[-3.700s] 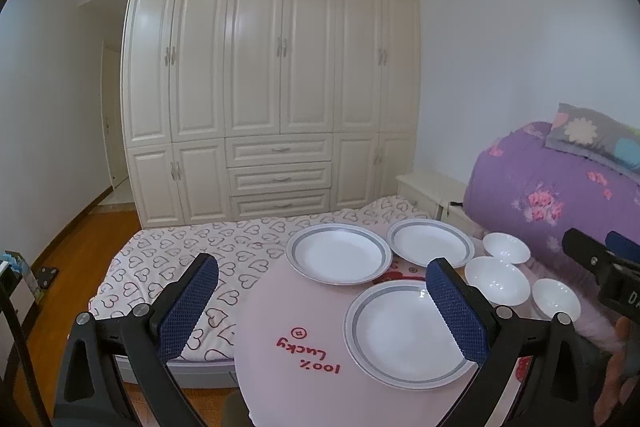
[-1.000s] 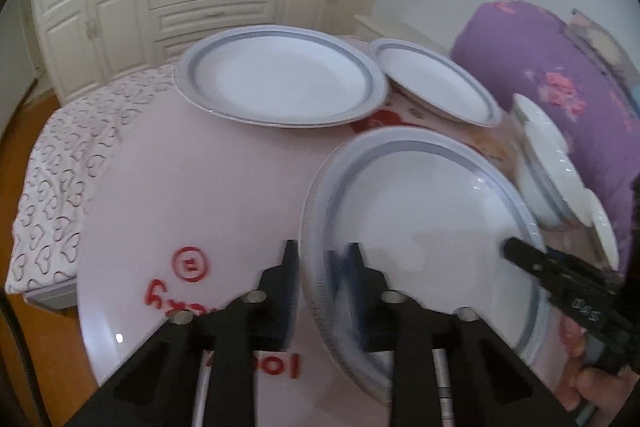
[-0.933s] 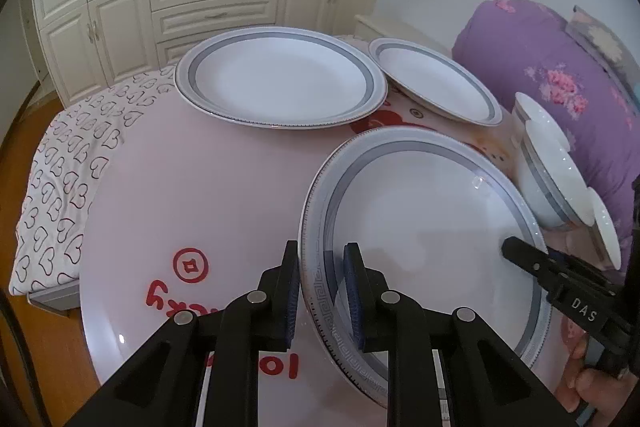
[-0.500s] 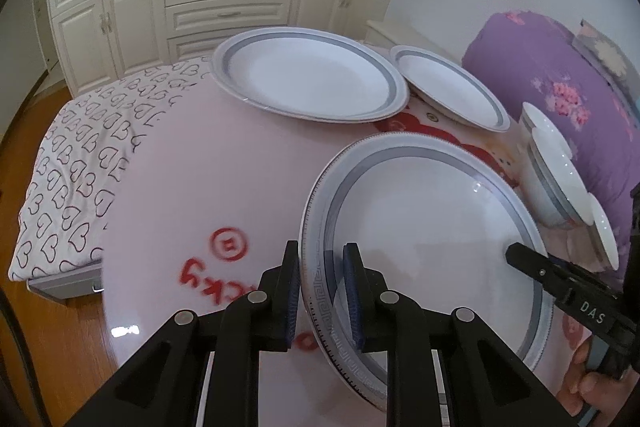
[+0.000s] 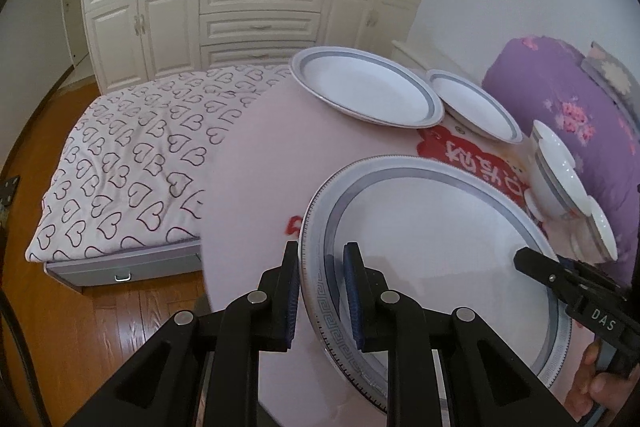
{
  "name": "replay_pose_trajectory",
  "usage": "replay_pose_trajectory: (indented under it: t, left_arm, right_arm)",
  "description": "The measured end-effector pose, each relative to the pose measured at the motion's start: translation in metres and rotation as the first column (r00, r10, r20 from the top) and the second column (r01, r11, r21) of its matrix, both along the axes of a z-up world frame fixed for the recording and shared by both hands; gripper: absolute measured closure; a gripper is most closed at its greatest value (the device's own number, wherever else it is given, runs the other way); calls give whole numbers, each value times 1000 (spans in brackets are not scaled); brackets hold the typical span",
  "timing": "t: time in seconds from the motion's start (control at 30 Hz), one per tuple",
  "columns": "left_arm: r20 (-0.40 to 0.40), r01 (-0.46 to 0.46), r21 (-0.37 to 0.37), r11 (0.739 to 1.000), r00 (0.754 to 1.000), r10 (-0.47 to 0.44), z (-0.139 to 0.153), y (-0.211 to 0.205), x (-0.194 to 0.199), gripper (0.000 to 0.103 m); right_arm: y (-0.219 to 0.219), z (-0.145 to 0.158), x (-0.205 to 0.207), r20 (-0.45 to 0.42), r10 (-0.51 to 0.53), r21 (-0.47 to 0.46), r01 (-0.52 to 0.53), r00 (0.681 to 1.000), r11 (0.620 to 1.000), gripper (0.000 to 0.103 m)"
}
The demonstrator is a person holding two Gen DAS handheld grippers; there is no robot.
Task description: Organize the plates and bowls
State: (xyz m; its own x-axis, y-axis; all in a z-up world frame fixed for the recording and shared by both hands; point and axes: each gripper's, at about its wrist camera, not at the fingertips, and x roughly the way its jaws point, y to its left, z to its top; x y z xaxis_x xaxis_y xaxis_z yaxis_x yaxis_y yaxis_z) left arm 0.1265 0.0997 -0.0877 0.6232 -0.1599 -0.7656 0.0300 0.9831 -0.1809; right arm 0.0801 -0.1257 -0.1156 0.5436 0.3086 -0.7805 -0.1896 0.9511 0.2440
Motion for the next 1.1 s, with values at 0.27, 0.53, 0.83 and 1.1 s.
replay_pose_trajectory:
  t: [0.27,0.53,0.83,1.1]
  left_arm:
    - [-12,4,25,1000,1000,-4,-7,-6,-16,85]
    - [-7,12,44,999,1000,-12,-10,-19,-16,84]
    - [-12,11,67,998,1000,-10,-10,-19,-7,81]
    - [93,-71,127,989,994,59,5,-18,-17,1]
  right_arm:
    - [4,-14,-1,-23,15,-32,-15,1000,999,76]
    - [3,-21,-3,-42,20,-49,-22,999,999,76]
    - [2,-19,-3,-33,16,-58,-17,999,998,72]
    - [-16,-1,-5,30,-32,-11,32,999,999,0]
